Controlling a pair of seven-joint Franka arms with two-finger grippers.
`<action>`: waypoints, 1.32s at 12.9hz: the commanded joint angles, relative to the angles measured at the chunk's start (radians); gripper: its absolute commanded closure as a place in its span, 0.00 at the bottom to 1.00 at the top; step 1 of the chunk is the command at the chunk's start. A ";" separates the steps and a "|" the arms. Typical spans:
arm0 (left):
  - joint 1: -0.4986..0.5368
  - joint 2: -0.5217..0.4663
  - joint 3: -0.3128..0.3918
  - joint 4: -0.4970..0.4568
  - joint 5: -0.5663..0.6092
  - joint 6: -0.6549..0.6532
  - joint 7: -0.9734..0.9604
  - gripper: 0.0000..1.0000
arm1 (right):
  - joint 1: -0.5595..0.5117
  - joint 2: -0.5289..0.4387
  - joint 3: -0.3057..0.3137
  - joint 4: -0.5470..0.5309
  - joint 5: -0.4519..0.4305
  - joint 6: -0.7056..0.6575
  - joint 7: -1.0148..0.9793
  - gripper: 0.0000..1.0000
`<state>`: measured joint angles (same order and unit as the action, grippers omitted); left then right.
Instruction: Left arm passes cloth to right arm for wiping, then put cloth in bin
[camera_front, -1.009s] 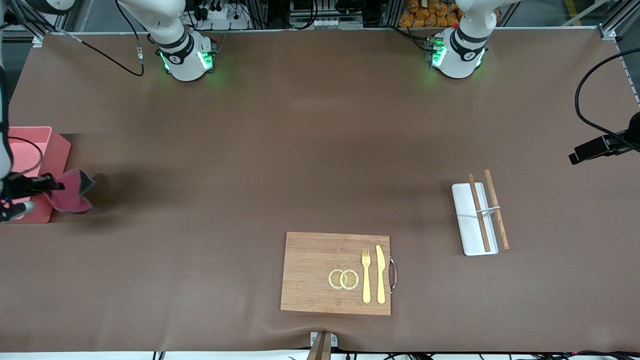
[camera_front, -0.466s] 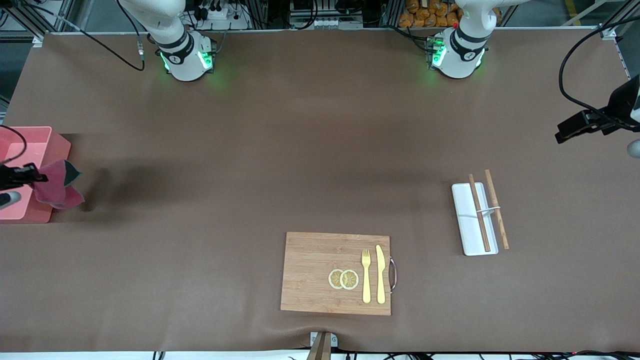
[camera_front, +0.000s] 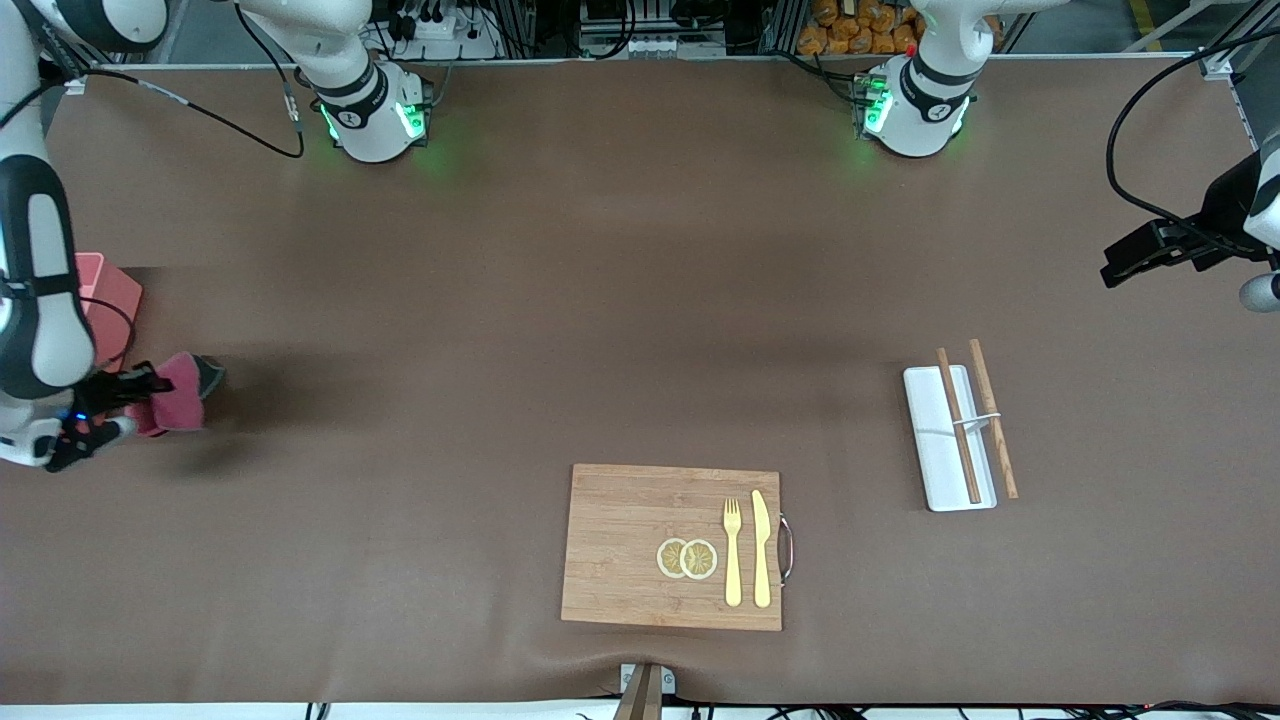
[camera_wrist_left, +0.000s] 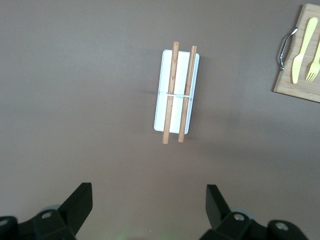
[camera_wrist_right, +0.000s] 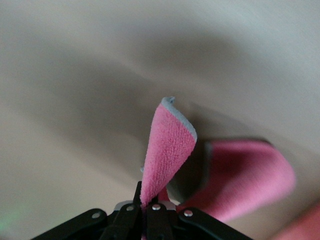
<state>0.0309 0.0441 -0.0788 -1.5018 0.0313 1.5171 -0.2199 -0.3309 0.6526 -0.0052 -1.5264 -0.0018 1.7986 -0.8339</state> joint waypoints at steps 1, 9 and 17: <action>-0.008 -0.023 0.016 -0.031 -0.017 0.025 -0.002 0.00 | 0.100 -0.016 -0.004 -0.017 0.052 -0.008 0.092 1.00; -0.008 -0.024 -0.005 -0.025 -0.019 0.031 -0.004 0.00 | 0.470 -0.040 -0.004 0.011 0.359 -0.002 0.600 1.00; -0.005 -0.033 -0.006 -0.031 -0.019 0.023 -0.004 0.00 | 0.554 -0.341 -0.053 0.049 0.283 -0.192 0.828 1.00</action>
<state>0.0235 0.0381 -0.0853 -1.5096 0.0282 1.5355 -0.2199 0.2676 0.4018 -0.0352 -1.4481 0.3184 1.6685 0.0105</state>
